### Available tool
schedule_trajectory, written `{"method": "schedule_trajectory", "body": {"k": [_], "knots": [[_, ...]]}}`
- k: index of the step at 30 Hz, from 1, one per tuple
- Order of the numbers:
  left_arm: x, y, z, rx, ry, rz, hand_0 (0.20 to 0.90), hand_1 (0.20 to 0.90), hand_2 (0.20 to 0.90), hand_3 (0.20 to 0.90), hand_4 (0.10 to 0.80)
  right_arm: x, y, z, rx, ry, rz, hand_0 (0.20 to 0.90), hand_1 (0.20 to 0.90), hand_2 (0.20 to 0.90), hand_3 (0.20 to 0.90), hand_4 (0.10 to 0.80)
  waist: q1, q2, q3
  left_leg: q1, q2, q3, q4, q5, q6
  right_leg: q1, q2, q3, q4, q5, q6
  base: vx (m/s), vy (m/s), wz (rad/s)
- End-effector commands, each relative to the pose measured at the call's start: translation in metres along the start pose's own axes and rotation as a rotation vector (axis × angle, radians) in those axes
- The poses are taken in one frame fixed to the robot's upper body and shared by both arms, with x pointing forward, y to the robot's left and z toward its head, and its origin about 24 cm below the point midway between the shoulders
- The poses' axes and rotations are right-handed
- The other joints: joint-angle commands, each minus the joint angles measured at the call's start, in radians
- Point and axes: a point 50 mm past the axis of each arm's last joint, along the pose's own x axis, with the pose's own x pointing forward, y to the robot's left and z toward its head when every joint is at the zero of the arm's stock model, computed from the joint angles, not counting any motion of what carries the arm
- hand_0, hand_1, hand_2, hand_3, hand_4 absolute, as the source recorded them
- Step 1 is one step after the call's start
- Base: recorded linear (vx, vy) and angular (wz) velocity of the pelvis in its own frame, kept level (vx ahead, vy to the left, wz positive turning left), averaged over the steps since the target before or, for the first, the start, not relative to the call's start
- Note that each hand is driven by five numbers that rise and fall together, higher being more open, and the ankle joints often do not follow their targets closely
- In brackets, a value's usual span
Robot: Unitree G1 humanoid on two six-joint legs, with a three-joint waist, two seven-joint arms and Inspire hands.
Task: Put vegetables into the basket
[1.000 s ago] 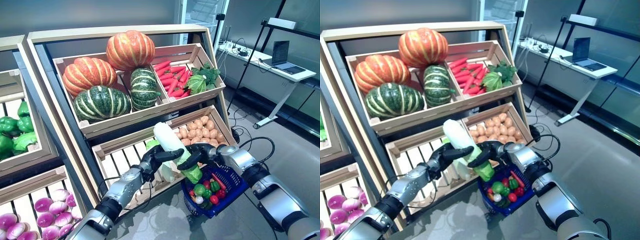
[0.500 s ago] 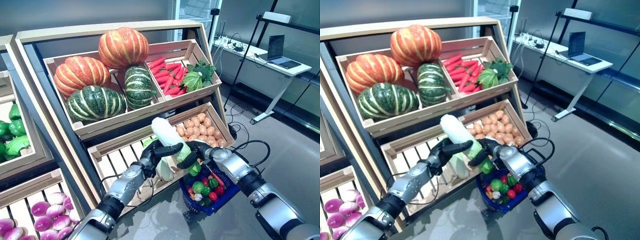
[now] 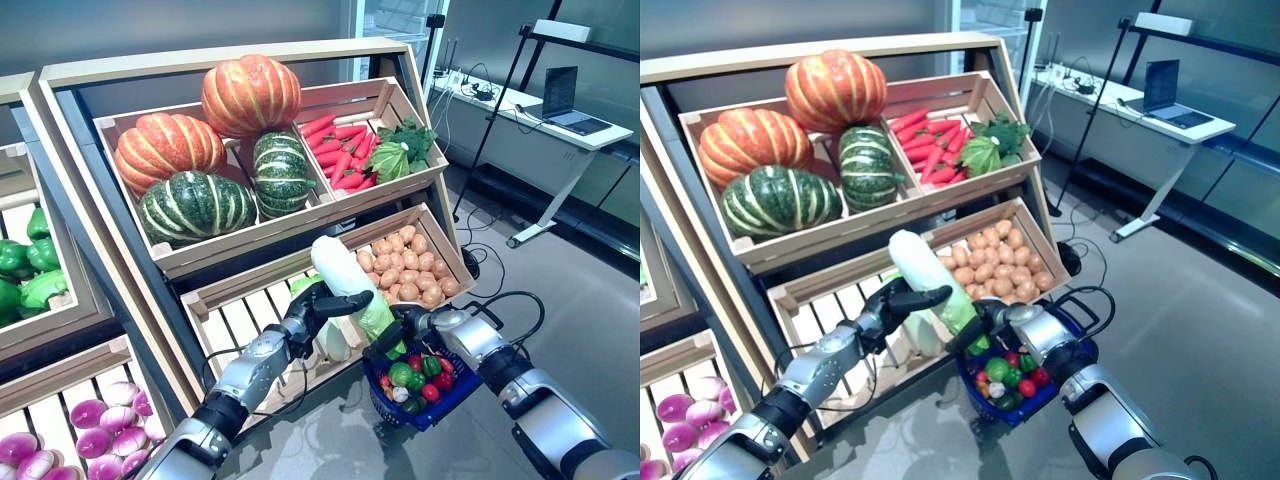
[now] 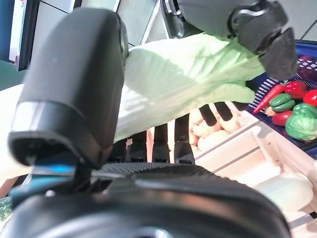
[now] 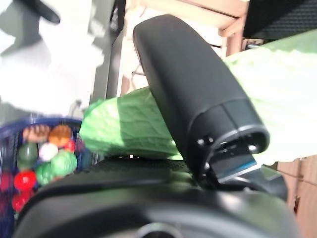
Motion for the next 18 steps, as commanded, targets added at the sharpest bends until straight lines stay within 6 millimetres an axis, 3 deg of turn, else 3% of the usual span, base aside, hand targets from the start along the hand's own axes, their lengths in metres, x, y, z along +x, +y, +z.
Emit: {"method": "schedule_trajectory", "body": {"k": [1, 18], "knots": [[0.010, -0.050, 0.107, -0.032, -0.503, -0.252, 0.300, 0.300, 0.300, 0.300, 0.400, 0.003, 0.017, 0.040, 0.108, -0.182, 0.115, 0.300, 0.300, 0.300, 0.300, 0.400, 0.023, 0.000, -0.053, 0.008, -0.033, -0.039, 0.001, -0.051, 0.019, -0.049, 0.025, 0.036, 0.033, 0.040, -0.064, 0.000, 0.000, 0.00], [0.010, -0.045, 0.085, -0.013, -0.420, -0.262, 0.300, 0.300, 0.300, 0.300, 0.400, -0.007, 0.010, 0.056, 0.215, -0.345, 0.017, 0.300, 0.300, 0.300, 0.300, 0.400, 0.013, 0.004, -0.060, 0.006, -0.031, -0.035, 0.001, -0.050, 0.020, -0.058, 0.028, 0.044, 0.030, 0.045, -0.061, 0.000, 0.000, 0.00]]}}
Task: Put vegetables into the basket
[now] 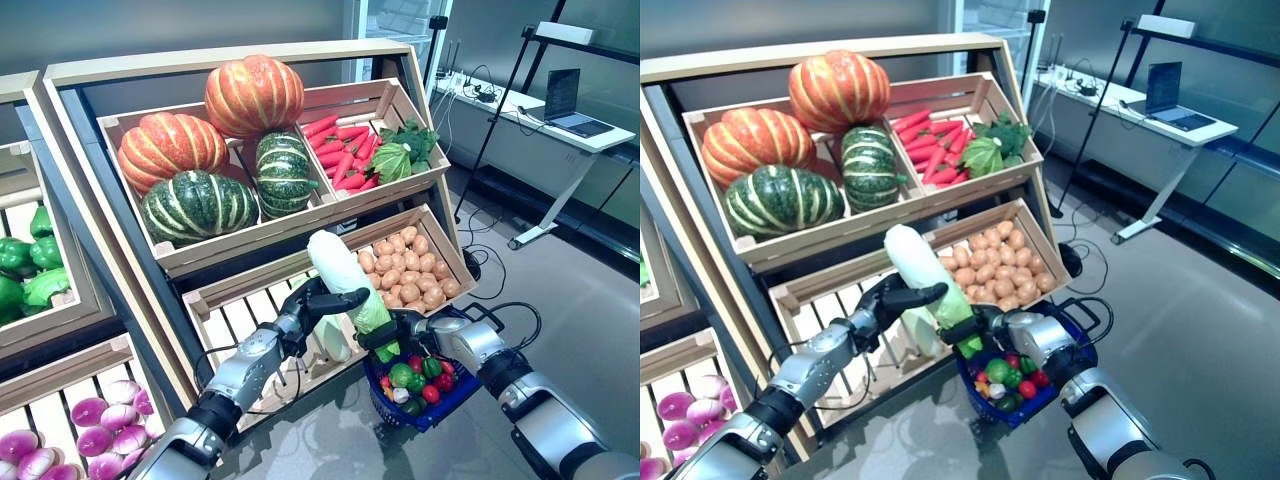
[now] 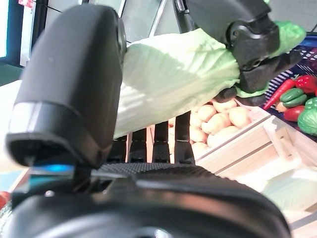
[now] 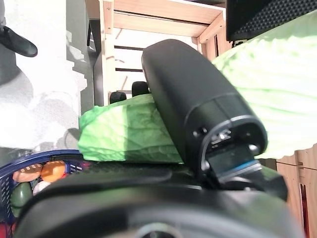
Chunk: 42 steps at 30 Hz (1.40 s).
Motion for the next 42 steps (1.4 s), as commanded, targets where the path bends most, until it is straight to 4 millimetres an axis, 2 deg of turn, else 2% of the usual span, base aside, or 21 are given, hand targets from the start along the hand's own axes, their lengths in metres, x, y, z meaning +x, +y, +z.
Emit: {"method": "schedule_trajectory", "body": {"k": [1, 2, 3, 4, 10, 18, 31, 37, 42], "knots": [[0.016, -0.051, 0.078, -0.038, -0.376, -0.255, 0.300, 0.300, 0.300, 0.300, 0.400, -0.008, 0.007, 0.057, 0.083, -0.304, 0.007, 0.300, 0.300, 0.300, 0.300, 0.400, 0.014, 0.007, -0.058, 0.006, -0.031, -0.034, 0.001, -0.050, 0.020, -0.059, 0.027, 0.045, 0.031, 0.045, -0.061, 0.000, 0.000, 0.00], [0.016, -0.050, 0.075, -0.025, -0.362, -0.254, 0.300, 0.300, 0.300, 0.300, 0.400, -0.009, 0.006, 0.056, 0.079, -0.305, 0.001, 0.300, 0.300, 0.300, 0.300, 0.400, 0.013, 0.008, -0.059, 0.006, -0.030, -0.031, 0.001, -0.051, 0.021, -0.060, 0.026, 0.045, 0.031, 0.045, -0.060, 0.000, 0.000, 0.00], [0.017, -0.048, 0.073, -0.021, -0.353, -0.244, 0.455, 0.455, 0.455, 0.455, 0.504, -0.009, 0.005, 0.057, 0.072, -0.305, -0.005, 0.300, 0.300, 0.300, 0.300, 0.400, 0.012, 0.008, -0.058, 0.007, -0.029, -0.031, 0.001, -0.051, 0.021, -0.059, 0.026, 0.046, 0.031, 0.046, -0.060, 0.000, 0.000, 0.00], [0.017, -0.047, 0.072, -0.016, -0.343, -0.242, 0.900, 0.900, 0.900, 0.900, 0.800, -0.009, 0.004, 0.057, 0.070, -0.304, -0.012, 0.300, 0.300, 0.300, 0.300, 0.400, 0.012, 0.008, -0.059, 0.007, -0.029, -0.031, 0.001, -0.051, 0.020, -0.059, 0.026, 0.046, 0.030, 0.046, -0.059, 0.000, 0.000, 0.00], [0.016, -0.036, 0.066, 0.080, -0.301, -0.198, 0.900, 0.900, 0.900, 0.900, 0.800, -0.013, -0.007, 0.056, 0.068, -0.303, -0.051, 0.300, 0.300, 0.300, 0.300, 0.400, 0.012, 0.009, -0.061, 0.007, -0.027, -0.024, 0.001, -0.051, 0.020, -0.060, 0.025, 0.048, 0.029, 0.047, -0.057, 0.000, 0.000, 0.00], [0.010, -0.007, 0.071, 0.220, -0.292, -0.077, 0.900, 0.900, 0.900, 0.900, 0.800, -0.022, -0.027, 0.049, 0.123, -0.324, -0.112, 0.300, 0.300, 0.300, 0.300, 0.400, 0.009, 0.013, -0.058, 0.004, -0.021, -0.017, 0.001, -0.048, 0.019, -0.064, 0.026, 0.052, 0.031, 0.047, -0.057, 0.000, 0.000, 0.00], [-0.001, 0.024, 0.074, 0.292, -0.291, 0.061, 0.900, 0.900, 0.900, 0.900, 0.800, -0.038, -0.056, 0.034, 0.164, -0.353, -0.192, 0.300, 0.300, 0.300, 0.300, 0.400, -0.004, 0.013, -0.055, 0.001, -0.011, 0.001, 0.005, -0.048, 0.015, -0.072, 0.026, 0.057, 0.033, 0.048, -0.055, -0.003, 0.001, -0.04], [-0.009, 0.046, 0.073, 0.324, -0.272, 0.169, 0.900, 0.900, 0.900, 0.900, 0.800, -0.052, -0.075, 0.025, 0.193, -0.373, -0.260, 0.300, 0.300, 0.300, 0.300, 0.400, -0.017, 0.014, -0.053, 0.000, -0.008, 0.012, 0.007, -0.048, 0.015, -0.079, 0.029, 0.067, 0.039, 0.046, -0.054, -0.001, -0.005, -0.06], [-0.017, 0.064, 0.069, 0.305, -0.255, 0.248, 0.900, 0.900, 0.900, 0.900, 0.800, -0.064, -0.096, 0.009, 0.265, -0.374, -0.326, 0.300, 0.300, 0.300, 0.300, 0.400, -0.021, 0.015, -0.051, -0.001, -0.006, 0.020, 0.010, -0.048, 0.016, -0.082, 0.030, 0.070, 0.042, 0.045, -0.053, 0.015, -0.024, -0.06]]}}
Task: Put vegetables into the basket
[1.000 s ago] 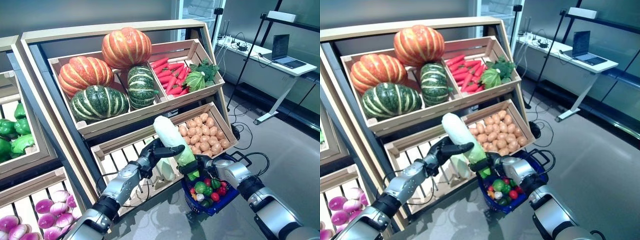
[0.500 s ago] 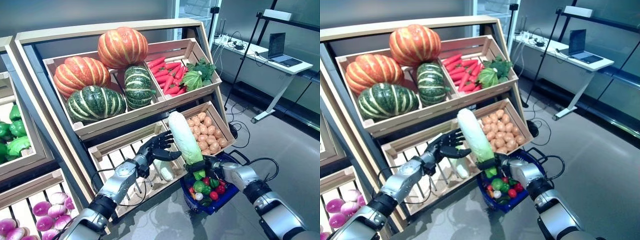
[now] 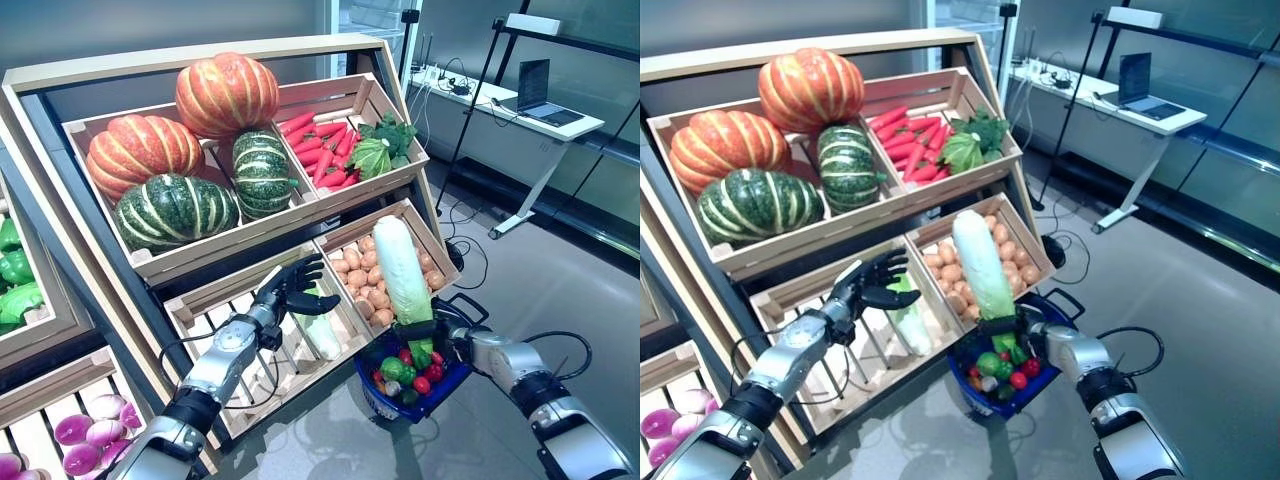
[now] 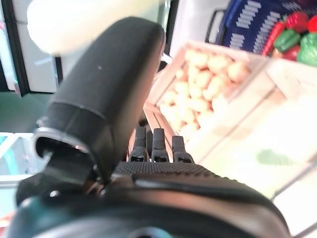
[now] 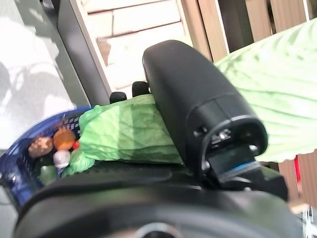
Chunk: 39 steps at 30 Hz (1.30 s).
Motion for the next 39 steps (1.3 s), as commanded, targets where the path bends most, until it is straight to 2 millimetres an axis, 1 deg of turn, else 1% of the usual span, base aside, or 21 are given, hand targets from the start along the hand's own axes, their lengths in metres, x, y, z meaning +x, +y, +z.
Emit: {"method": "schedule_trajectory", "body": {"k": [1, 2, 4, 6, 8, 10, 11, 13, 14, 15, 17, 19, 20, 22, 25, 27, 28, 29, 32, 34, 39], "knots": [[0.002, 0.033, 0.038, -0.002, -0.198, 0.135, 0.900, 0.900, 0.900, 0.900, 0.800, -0.019, -0.031, 0.054, 0.100, -0.296, -0.083, 0.300, 0.300, 0.300, 0.300, 0.400, 0.004, 0.016, -0.048, -0.003, -0.008, -0.031, 0.012, -0.048, 0.016, -0.048, 0.031, 0.019, 0.045, 0.026, -0.053, 0.014, -0.027, -0.16], [0.002, 0.034, 0.036, -0.008, -0.194, 0.142, 0.900, 0.900, 0.900, 0.900, 0.800, -0.020, -0.033, 0.052, 0.111, -0.295, -0.091, 0.300, 0.300, 0.300, 0.300, 0.400, 0.004, 0.015, -0.048, -0.004, -0.008, -0.030, 0.014, -0.049, 0.016, -0.049, 0.031, 0.020, 0.047, 0.025, -0.053, 0.031, -0.056, -0.17], [-0.004, 0.038, 0.022, -0.056, -0.174, 0.189, 0.900, 0.900, 0.900, 0.900, 0.800, -0.021, -0.046, 0.034, 0.196, -0.269, -0.154, 0.300, 0.300, 0.300, 0.300, 0.400, 0.004, 0.016, -0.036, -0.008, -0.008, -0.025, 0.026, -0.054, 0.020, -0.060, 0.030, 0.026, 0.065, 0.017, -0.055, 0.035, -0.071, -0.10], [-0.005, 0.036, 0.019, -0.061, -0.187, 0.206, 0.900, 0.900, 0.900, 0.900, 0.800, -0.019, -0.049, 0.021, 0.272, -0.249, -0.180, 0.300, 0.300, 0.300, 0.300, 0.400, 0.006, 0.016, -0.021, -0.023, -0.009, -0.026, 0.053, -0.065, 0.024, -0.075, 0.031, 0.033, 0.086, 0.008, -0.059, -0.009, -0.059, -0.05], [-0.004, 0.034, 0.023, -0.045, -0.207, 0.214, 0.900, 0.900, 0.900, 0.900, 0.800, -0.017, -0.051, 0.018, 0.329, -0.249, -0.199, 0.300, 0.300, 0.300, 0.300, 0.400, 0.009, 0.017, -0.006, -0.050, -0.008, -0.026, 0.095, -0.078, 0.026, -0.100, 0.032, 0.039, 0.118, -0.005, -0.065, -0.102, -0.062, -0.08], [0.000, 0.031, 0.037, -0.013, -0.261, 0.221, 0.900, 0.900, 0.900, 0.900, 0.800, -0.014, -0.051, 0.023, 0.395, -0.276, -0.214, 0.300, 0.300, 0.300, 0.300, 0.400, 0.016, 0.019, 0.034, -0.118, 0.000, -0.035, 0.179, -0.099, 0.026, -0.158, 0.029, 0.042, 0.186, -0.027, -0.075, -0.264, -0.076, -0.11], [0.004, 0.030, 0.050, 0.024, -0.305, 0.228, 0.900, 0.900, 0.900, 0.900, 0.800, -0.013, -0.051, 0.030, 0.431, -0.305, -0.219, 0.300, 0.300, 0.300, 0.300, 0.400, 0.020, 0.021, 0.068, -0.165, 0.005, -0.044, 0.228, -0.112, 0.026, -0.199, 0.027, 0.042, 0.232, -0.040, -0.081, -0.380, -0.068, -0.05], [0.011, 0.032, 0.083, 0.091, -0.397, 0.251, 0.900, 0.900, 0.900, 0.900, 0.800, -0.012, -0.051, 0.052, 0.491, -0.376, -0.222, 0.300, 0.300, 0.300, 0.300, 0.400, 0.024, 0.027, 0.145, -0.265, 0.015, -0.059, 0.332, -0.134, 0.026, -0.296, 0.014, 0.040, 0.350, -0.066, -0.090, -0.469, -0.077, 0.02], [0.014, 0.031, 0.102, 0.130, -0.445, 0.263, 0.900, 0.900, 0.900, 0.900, 0.800, -0.014, -0.052, 0.064, 0.515, -0.415, -0.215, 0.300, 0.300, 0.300, 0.300, 0.400, 0.027, 0.033, 0.185, -0.338, 0.022, -0.071, 0.412, -0.146, 0.021, -0.355, -0.004, 0.034, 0.429, -0.084, -0.099, -0.394, -0.052, 0.01], [0.016, 0.031, 0.112, 0.151, -0.468, 0.267, 0.900, 0.900, 0.900, 0.900, 0.800, -0.015, -0.052, 0.071, 0.531, -0.434, -0.212, 0.300, 0.300, 0.300, 0.300, 0.400, 0.027, 0.038, 0.206, -0.381, 0.027, -0.077, 0.459, -0.155, 0.018, -0.391, -0.017, 0.031, 0.479, -0.097, -0.105, -0.276, -0.038, -0.04], [0.017, 0.030, 0.128, 0.183, -0.510, 0.273, 0.900, 0.900, 0.900, 0.900, 0.800, -0.019, -0.057, 0.081, 0.553, -0.465, -0.212, 0.300, 0.300, 0.300, 0.300, 0.400, 0.028, 0.048, 0.237, -0.451, 0.029, -0.089, 0.532, -0.173, 0.016, -0.451, -0.041, 0.025, 0.559, -0.119, -0.114, -0.165, 0.001, -0.01], [0.017, 0.030, 0.140, 0.203, -0.549, 0.278, 0.900, 0.900, 0.900, 0.900, 0.800, -0.022, -0.061, 0.091, 0.559, -0.488, -0.222, 0.300, 0.300, 0.300, 0.300, 0.400, 0.030, 0.058, 0.259, -0.495, 0.032, -0.096, 0.573, -0.184, 0.016, -0.492, -0.059, 0.024, 0.611, -0.132, -0.117, -0.138, 0.028, 0.07], [0.018, 0.029, 0.149, 0.209, -0.572, 0.279, 0.900, 0.900, 0.900, 0.900, 0.800, -0.024, -0.064, 0.098, 0.557, -0.504, -0.225, 0.300, 0.300, 0.300, 0.300, 0.400, 0.029, 0.061, 0.273, -0.527, 0.032, -0.103, 0.613, -0.201, 0.015, -0.521, -0.072, 0.028, 0.653, -0.149, -0.117, -0.149, 0.041, 0.08], [0.018, 0.028, 0.171, 0.230, -0.629, 0.283, 0.900, 0.900, 0.900, 0.900, 0.800, -0.030, -0.069, 0.113, 0.548, -0.531, -0.222, 0.300, 0.300, 0.300, 0.300, 0.400, 0.029, 0.072, 0.299, -0.586, 0.027, -0.117, 0.677, -0.224, 0.019, -0.577, -0.097, 0.031, 0.722, -0.168, -0.121, -0.151, 0.055, 0.15], [0.017, 0.027, 0.197, 0.266, -0.693, 0.286, 0.900, 0.900, 0.900, 0.900, 0.800, -0.038, -0.073, 0.132, 0.554, -0.554, -0.227, 0.300, 0.300, 0.300, 0.300, 0.400, 0.032, 0.082, 0.325, -0.659, 0.024, -0.126, 0.765, -0.257, 0.029, -0.659, -0.133, 0.036, 0.823, -0.193, -0.124, -0.120, 0.044, 0.11], [0.015, 0.026, 0.212, 0.288, -0.730, 0.293, 0.900, 0.900, 0.900, 0.900, 0.800, -0.044, -0.078, 0.143, 0.551, -0.567, -0.239, 0.300, 0.300, 0.300, 0.300, 0.400, 0.033, 0.089, 0.338, -0.707, 0.023, -0.129, 0.824, -0.281, 0.032, -0.711, -0.148, 0.039, 0.885, -0.212, -0.127, -0.050, 0.031, 0.09], [0.014, 0.026, 0.219, 0.310, -0.747, 0.299, 0.900, 0.900, 0.900, 0.900, 0.800, -0.046, -0.078, 0.148, 0.560, -0.572, -0.240, 0.300, 0.300, 0.300, 0.300, 0.400, 0.033, 0.092, 0.343, -0.722, 0.025, -0.135, 0.870, -0.324, 0.025, -0.729, -0.156, 0.048, 0.931, -0.249, -0.120, -0.009, 0.025, 0.07], [0.012, 0.025, 0.231, 0.337, -0.777, 0.299, 0.900, 0.900, 0.900, 0.900, 0.800, -0.052, -0.081, 0.158, 0.551, -0.586, -0.247, 0.300, 0.300, 0.300, 0.300, 0.400, 0.034, 0.099, 0.355, -0.759, 0.027, -0.137, 0.924, -0.347, 0.027, -0.772, -0.169, 0.052, 0.989, -0.270, -0.124, 0.011, 0.019, 0.12], [0.007, 0.024, 0.250, 0.379, -0.831, 0.325, 0.900, 0.900, 0.900, 0.900, 0.800, -0.060, -0.082, 0.172, 0.532, -0.596, -0.258, 0.300, 0.300, 0.300, 0.300, 0.400, 0.036, 0.111, 0.371, -0.814, 0.027, -0.143, 0.998, -0.375, 0.027, -0.836, -0.187, 0.066, 1.066, -0.295, -0.129, -0.028, 0.027, 0.18], [0.004, 0.024, 0.256, 0.411, -0.858, 0.344, 0.900, 0.900, 0.900, 0.900, 0.800, -0.063, -0.082, 0.178, 0.527, -0.597, -0.256, 0.300, 0.300, 0.300, 0.300, 0.400, 0.036, 0.117, 0.377, -0.838, 0.029, -0.145, 1.030, -0.384, 0.026, -0.864, -0.194, 0.076, 1.097, -0.305, -0.130, -0.004, 0.022, 0.06], [-0.009, 0.023, 0.285, 0.549, -0.968, 0.418, 0.900, 0.900, 0.900, 0.900, 0.800, -0.075, -0.085, 0.194, 0.567, -0.609, -0.244, 0.300, 0.300, 0.300, 0.300, 0.400, 0.035, 0.134, 0.392, -0.920, 0.033, -0.153, 1.124, -0.410, 0.025, -0.954, -0.214, 0.095, 1.191, -0.334, -0.133, -0.002, 0.017, 0.08]]}}
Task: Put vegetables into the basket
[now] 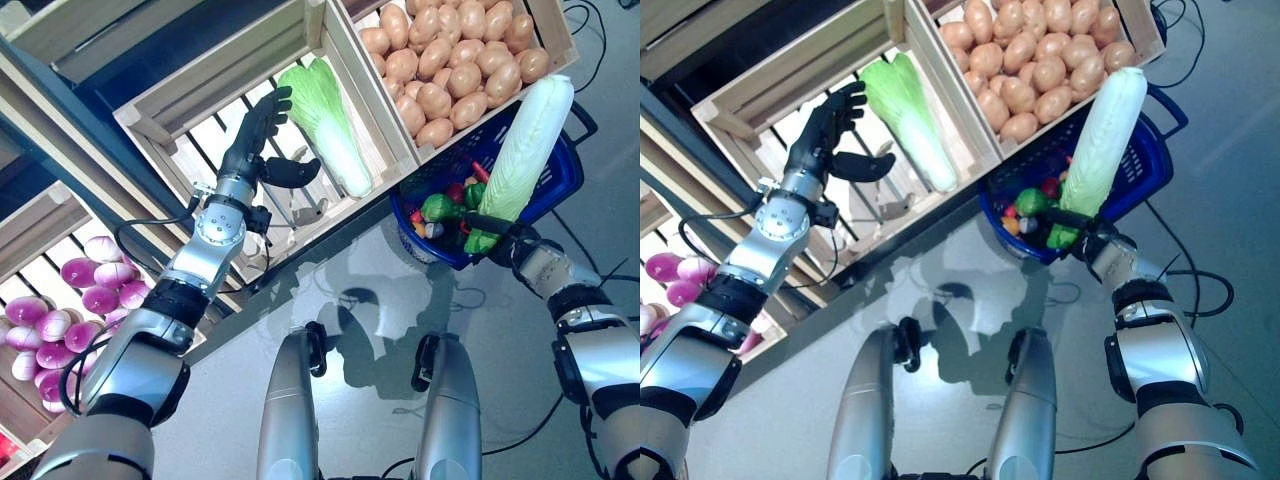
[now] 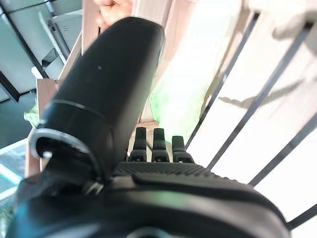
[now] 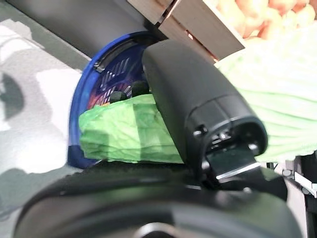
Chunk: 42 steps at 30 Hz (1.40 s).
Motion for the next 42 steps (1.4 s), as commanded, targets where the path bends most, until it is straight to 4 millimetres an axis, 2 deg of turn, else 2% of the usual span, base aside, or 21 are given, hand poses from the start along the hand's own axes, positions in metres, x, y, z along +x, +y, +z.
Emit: {"method": "schedule_trajectory", "body": {"k": [1, 4, 8, 10, 14, 19, 23, 24, 25, 31, 36, 38, 42], "knots": [[0.021, 0.040, 0.079, 0.086, -0.367, 0.179, 0.900, 0.900, 0.900, 0.900, 0.800, -0.009, 0.004, 0.049, 0.080, -0.127, 0.038, 0.300, 0.300, 0.300, 0.300, 0.400, 0.008, 0.033, -0.044, 0.043, 0.033, 0.004, -0.003, -0.074, -0.040, 0.010, -0.006, -0.020, 0.013, 0.023, -0.082, 0.002, 0.016, 0.07], [0.025, 0.051, 0.097, 0.159, -0.431, 0.251, 0.900, 0.900, 0.900, 0.900, 0.800, -0.012, 0.014, 0.060, 0.132, -0.134, 0.094, 0.300, 0.300, 0.300, 0.300, 0.400, 0.010, 0.043, -0.034, -0.008, 0.033, -0.008, 0.045, -0.080, -0.038, -0.047, -0.014, -0.006, 0.071, 0.010, -0.082, 0.001, 0.014, 0.10], [0.028, 0.060, 0.112, 0.202, -0.481, 0.297, 0.900, 0.900, 0.900, 0.900, 0.800, -0.012, 0.026, 0.064, 0.199, -0.129, 0.172, 0.300, 0.300, 0.300, 0.300, 0.400, 0.011, 0.045, -0.029, -0.053, 0.038, -0.014, 0.080, -0.083, -0.036, -0.091, -0.019, 0.003, 0.112, -0.001, -0.081, -0.007, -0.011, 0.07], [0.029, 0.064, 0.117, 0.207, -0.502, 0.320, 0.900, 0.900, 0.900, 0.900, 0.800, -0.012, 0.032, 0.063, 0.291, -0.123, 0.217, 0.300, 0.300, 0.300, 0.300, 0.400, 0.011, 0.045, -0.027, -0.077, 0.041, -0.019, 0.099, -0.084, -0.037, -0.114, -0.020, 0.008, 0.135, -0.006, -0.079, -0.006, -0.024, 0.04], [0.031, 0.068, 0.120, 0.199, -0.512, 0.341, 0.900, 0.900, 0.900, 0.900, 0.800, -0.010, 0.040, 0.055, 0.420, -0.070, 0.240, 0.300, 0.300, 0.300, 0.300, 0.400, 0.009, 0.045, -0.022, -0.112, 0.046, -0.028, 0.130, -0.087, -0.037, -0.151, -0.021, 0.017, 0.171, -0.015, -0.076, -0.002, -0.007, 0.02], [0.031, 0.070, 0.122, 0.218, -0.522, 0.343, 0.900, 0.900, 0.900, 0.900, 0.800, -0.007, 0.040, 0.047, 0.603, -0.058, 0.238, 0.300, 0.300, 0.300, 0.300, 0.400, 0.004, 0.048, -0.019, -0.141, 0.055, -0.033, 0.161, -0.097, -0.040, -0.180, -0.021, 0.023, 0.203, -0.027, -0.068, -0.002, 0.007, -0.04], [0.031, 0.070, 0.124, 0.251, -0.536, 0.347, 0.900, 0.900, 0.900, 0.900, 0.800, -0.007, 0.041, 0.048, 0.604, -0.073, 0.254, 0.300, 0.300, 0.300, 0.300, 0.400, 0.001, 0.051, -0.017, -0.160, 0.059, -0.037, 0.179, -0.100, -0.042, -0.197, -0.023, 0.031, 0.220, -0.031, -0.065, 0.000, 0.000, -0.01], [0.031, 0.069, 0.125, 0.265, -0.539, 0.346, 0.900, 0.900, 0.900, 0.900, 0.800, -0.008, 0.042, 0.049, 0.571, -0.087, 0.268, 0.561, 0.561, 0.561, 0.561, 0.574, 0.000, 0.052, -0.016, -0.163, 0.060, -0.038, 0.181, -0.100, -0.042, -0.202, -0.024, 0.033, 0.223, -0.031, -0.064, 0.000, 0.000, 0.00], [0.031, 0.069, 0.127, 0.285, -0.546, 0.345, 0.900, 0.900, 0.900, 0.900, 0.800, -0.008, 0.045, 0.053, 0.564, -0.108, 0.292, 0.900, 0.900, 0.900, 0.900, 0.800, 0.001, 0.052, -0.016, -0.168, 0.063, -0.038, 0.182, -0.097, -0.044, -0.205, -0.026, 0.035, 0.225, -0.031, -0.062, 0.000, 0.000, 0.00], [0.030, 0.074, 0.133, 0.468, -0.585, 0.346, 0.900, 0.900, 0.900, 0.900, 0.800, -0.011, 0.044, 0.060, 0.419, -0.158, 0.332, 0.900, 0.900, 0.900, 0.900, 0.800, 0.002, 0.046, -0.023, -0.176, 0.075, -0.042, 0.186, -0.094, -0.048, -0.209, -0.035, 0.031, 0.220, -0.023, -0.053, -0.003, -0.005, 0.01], [0.033, 0.081, 0.138, 0.739, -0.610, 0.369, 0.900, 0.900, 0.900, 0.900, 0.800, -0.017, 0.043, 0.069, 0.325, -0.159, 0.415, 0.900, 0.900, 0.900, 0.900, 0.800, 0.000, 0.033, -0.028, -0.185, 0.094, -0.051, 0.196, -0.090, -0.053, -0.210, -0.043, 0.028, 0.221, -0.016, -0.046, 0.001, -0.005, -0.01], [0.034, 0.085, 0.139, 0.842, -0.614, 0.389, 0.900, 0.900, 0.900, 0.900, 0.800, -0.018, 0.043, 0.067, 0.303, -0.144, 0.456, 0.900, 0.900, 0.900, 0.900, 0.800, -0.003, 0.029, -0.030, -0.185, 0.100, -0.052, 0.198, -0.090, -0.054, -0.209, -0.045, 0.026, 0.219, -0.012, -0.044, 0.008, -0.017, -0.07], [0.035, 0.096, 0.138, 0.936, -0.603, 0.449, 0.900, 0.900, 0.900, 0.900, 0.800, -0.019, 0.038, 0.062, 0.286, -0.088, 0.485, 0.900, 0.900, 0.900, 0.900, 0.800, -0.008, 0.025, -0.036, -0.182, 0.112, -0.053, 0.190, -0.086, -0.058, -0.203, -0.049, 0.028, 0.205, -0.004, -0.039, 0.000, 0.000, 0.00]]}}
